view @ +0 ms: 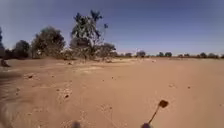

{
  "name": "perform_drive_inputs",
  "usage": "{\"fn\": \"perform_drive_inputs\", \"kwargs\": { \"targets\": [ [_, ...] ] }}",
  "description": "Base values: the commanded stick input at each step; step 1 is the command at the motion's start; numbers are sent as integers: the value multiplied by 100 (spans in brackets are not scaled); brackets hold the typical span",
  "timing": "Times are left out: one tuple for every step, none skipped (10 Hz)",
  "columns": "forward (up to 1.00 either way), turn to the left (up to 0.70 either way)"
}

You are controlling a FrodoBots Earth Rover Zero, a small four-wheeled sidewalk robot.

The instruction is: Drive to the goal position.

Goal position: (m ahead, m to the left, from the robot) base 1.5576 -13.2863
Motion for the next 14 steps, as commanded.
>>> {"fn": "perform_drive_inputs", "kwargs": {
  "targets": [
    [100, 0],
    [100, 0],
    [100, 0],
    [100, 0],
    [100, 0],
    [100, 0],
    [100, 0],
    [-20, 0],
    [-65, 0],
    [-100, 0],
    [-100, 0],
    [-100, 0],
    [-100, 0],
    [-100, 0]
  ]
}}
